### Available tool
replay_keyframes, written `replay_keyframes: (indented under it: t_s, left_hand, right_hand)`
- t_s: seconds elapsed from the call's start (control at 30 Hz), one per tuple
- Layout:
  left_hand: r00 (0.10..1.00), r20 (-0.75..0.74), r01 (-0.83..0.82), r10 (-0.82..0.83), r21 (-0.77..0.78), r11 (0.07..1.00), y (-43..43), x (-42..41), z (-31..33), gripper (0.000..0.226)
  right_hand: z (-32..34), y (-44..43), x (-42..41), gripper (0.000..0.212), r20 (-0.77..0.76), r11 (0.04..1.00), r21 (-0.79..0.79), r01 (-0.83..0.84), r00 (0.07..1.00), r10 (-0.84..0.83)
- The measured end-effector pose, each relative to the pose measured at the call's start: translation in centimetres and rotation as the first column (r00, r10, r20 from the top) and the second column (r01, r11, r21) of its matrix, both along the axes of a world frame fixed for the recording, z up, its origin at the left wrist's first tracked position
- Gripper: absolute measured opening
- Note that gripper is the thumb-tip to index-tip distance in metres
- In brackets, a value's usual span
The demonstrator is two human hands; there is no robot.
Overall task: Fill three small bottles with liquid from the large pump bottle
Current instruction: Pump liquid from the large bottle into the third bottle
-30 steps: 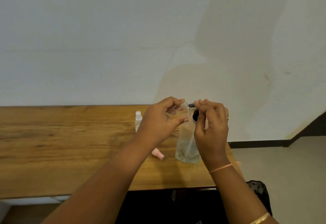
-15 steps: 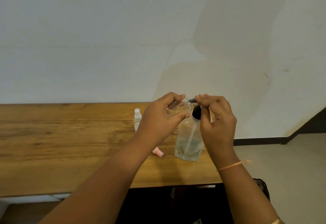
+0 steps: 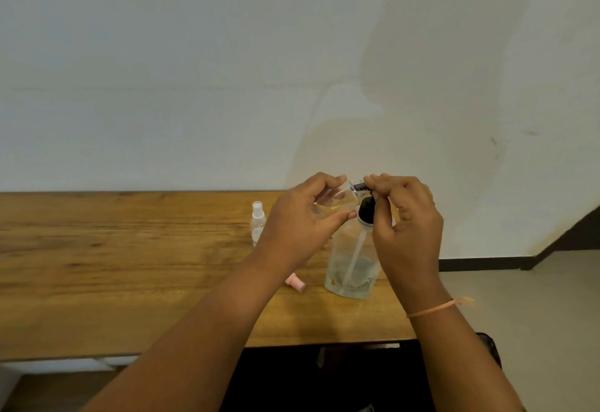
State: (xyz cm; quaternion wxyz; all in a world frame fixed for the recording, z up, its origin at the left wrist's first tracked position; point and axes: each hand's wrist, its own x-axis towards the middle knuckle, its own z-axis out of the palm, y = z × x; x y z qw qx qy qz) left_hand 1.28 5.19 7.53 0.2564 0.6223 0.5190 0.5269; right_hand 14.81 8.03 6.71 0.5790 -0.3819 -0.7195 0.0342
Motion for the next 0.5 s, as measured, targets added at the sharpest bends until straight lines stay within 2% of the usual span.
replay_keyframes:
  t_s: [0.3,0.5]
  left_hand:
    - [1.0,-0.008,0.0,-0.001,-0.072,0.997,0.5,0.0,-0.5,0.035]
    - [1.0,-0.019,-0.015,0.014,-0.018,1.0,-0.2,0.0,-0.6,0.039]
  right_hand:
    - [-2.4,0.4,-0.8,0.024,-0.002,0.995,0.048,0.089,0.996,-0.089]
    - [-1.3,-0.3,-0.9,0.025,-0.033,0.996,0.037,0.076,0.997,-0.075]
